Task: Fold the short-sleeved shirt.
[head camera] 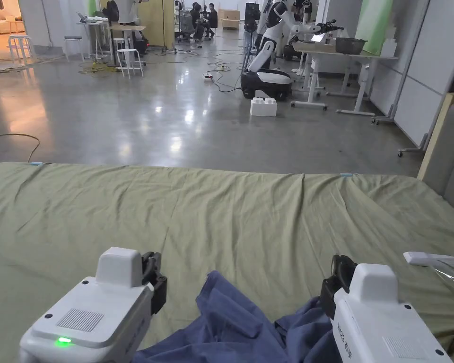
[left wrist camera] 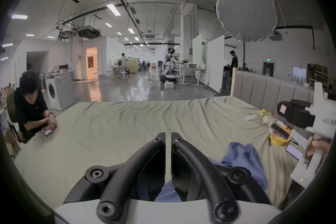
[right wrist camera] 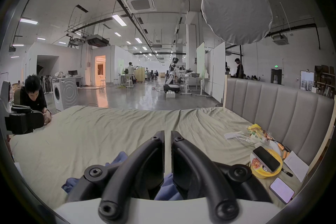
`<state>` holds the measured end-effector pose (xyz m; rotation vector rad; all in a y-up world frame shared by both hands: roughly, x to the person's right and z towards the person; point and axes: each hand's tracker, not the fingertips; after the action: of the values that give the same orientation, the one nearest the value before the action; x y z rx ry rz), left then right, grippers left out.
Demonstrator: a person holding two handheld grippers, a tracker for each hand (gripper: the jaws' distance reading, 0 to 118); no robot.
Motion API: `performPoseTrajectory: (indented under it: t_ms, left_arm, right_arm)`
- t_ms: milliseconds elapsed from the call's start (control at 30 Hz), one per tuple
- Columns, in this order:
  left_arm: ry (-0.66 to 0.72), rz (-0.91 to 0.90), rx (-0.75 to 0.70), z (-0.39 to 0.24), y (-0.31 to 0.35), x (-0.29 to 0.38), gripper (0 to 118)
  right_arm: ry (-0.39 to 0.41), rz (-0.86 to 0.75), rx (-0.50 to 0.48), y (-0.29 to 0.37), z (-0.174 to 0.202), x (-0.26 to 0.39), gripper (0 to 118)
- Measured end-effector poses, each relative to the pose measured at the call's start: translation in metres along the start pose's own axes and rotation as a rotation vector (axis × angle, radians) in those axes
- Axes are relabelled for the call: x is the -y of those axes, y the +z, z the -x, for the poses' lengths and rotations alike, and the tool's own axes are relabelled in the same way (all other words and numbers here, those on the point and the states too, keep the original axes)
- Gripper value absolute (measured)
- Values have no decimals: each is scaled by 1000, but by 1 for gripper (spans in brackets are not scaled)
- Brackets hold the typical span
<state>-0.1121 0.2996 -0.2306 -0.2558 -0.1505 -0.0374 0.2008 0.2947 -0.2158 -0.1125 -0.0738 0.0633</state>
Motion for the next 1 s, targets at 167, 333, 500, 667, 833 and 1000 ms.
performPoseTrajectory:
  t_ms: [167,333,500,667,833,1000]
  left_arm:
    - [65,125,-50,31,-6,25,4]
    - [160,394,9,59,-39,67,4]
    - [195,593,16,70,-71,111,7]
    - [167,779,13,65,-100,146,77]
    - [34,827,-81,52,-124,171,77]
    - [23,785,-84,43,-117,168,51]
  right_arm:
    - [24,-6,-24,-3,12,0,7]
    - [29,31,-37,-5,13,8,7]
    - [37,68,-37,-7,9,19,7]
    - [48,107,-27,-9,2,29,7]
    - [52,141,-16,-12,-6,40,7]
    - [55,167,-1,-15,-21,48,7]
